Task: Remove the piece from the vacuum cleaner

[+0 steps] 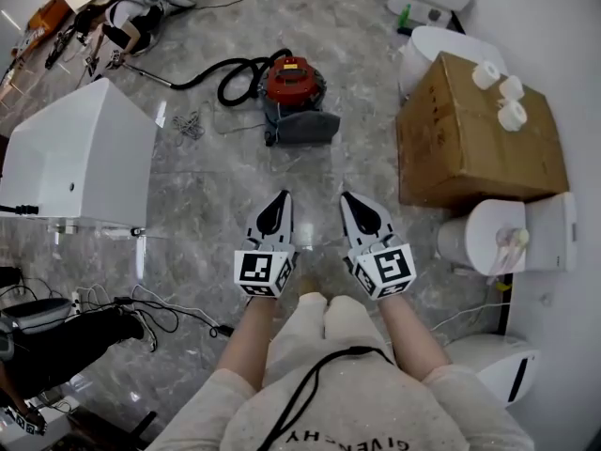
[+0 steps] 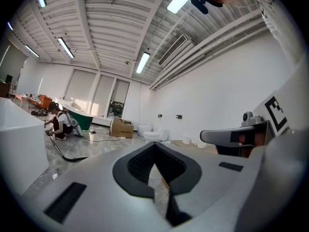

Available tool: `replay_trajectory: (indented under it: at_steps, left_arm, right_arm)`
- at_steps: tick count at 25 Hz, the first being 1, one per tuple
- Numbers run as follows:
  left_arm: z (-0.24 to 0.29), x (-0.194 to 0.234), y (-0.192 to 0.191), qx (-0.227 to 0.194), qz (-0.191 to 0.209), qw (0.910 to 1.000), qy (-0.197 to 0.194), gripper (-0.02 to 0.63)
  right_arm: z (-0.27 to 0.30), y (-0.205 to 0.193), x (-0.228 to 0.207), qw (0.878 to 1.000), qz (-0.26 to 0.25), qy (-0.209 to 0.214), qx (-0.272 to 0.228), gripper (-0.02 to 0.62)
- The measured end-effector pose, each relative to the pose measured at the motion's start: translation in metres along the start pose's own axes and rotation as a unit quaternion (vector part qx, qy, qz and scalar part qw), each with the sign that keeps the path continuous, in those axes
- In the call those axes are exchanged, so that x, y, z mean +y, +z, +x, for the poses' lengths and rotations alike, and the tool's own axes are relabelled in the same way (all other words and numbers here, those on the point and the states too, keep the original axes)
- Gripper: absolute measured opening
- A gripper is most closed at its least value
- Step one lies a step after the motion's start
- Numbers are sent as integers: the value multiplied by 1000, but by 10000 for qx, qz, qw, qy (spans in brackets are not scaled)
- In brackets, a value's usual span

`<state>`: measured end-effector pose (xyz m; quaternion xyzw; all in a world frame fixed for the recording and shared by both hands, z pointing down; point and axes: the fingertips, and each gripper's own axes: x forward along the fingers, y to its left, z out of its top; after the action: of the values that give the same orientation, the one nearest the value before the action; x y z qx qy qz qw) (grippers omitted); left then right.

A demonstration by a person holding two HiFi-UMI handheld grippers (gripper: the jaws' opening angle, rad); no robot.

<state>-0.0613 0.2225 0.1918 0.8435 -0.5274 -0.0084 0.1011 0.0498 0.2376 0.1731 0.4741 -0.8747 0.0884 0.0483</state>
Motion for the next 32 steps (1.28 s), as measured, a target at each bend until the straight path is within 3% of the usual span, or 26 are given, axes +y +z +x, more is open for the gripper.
replay_trajectory:
  at_steps: [8, 19, 32]
  left_arm:
    - [33, 13, -5, 32, -119, 9999, -53, 18]
    - [89, 58, 1, -201, -217, 9994, 189, 18]
    - [160, 80, -35, -95, -265, 9991, 306, 18]
  right_arm:
    - [28, -5, -26, 9998, -34, -48, 169, 12]
    - [98, -18, -52, 9983, -136, 411, 387, 12]
    - [148, -53, -108, 9962, -66, 536, 681, 12]
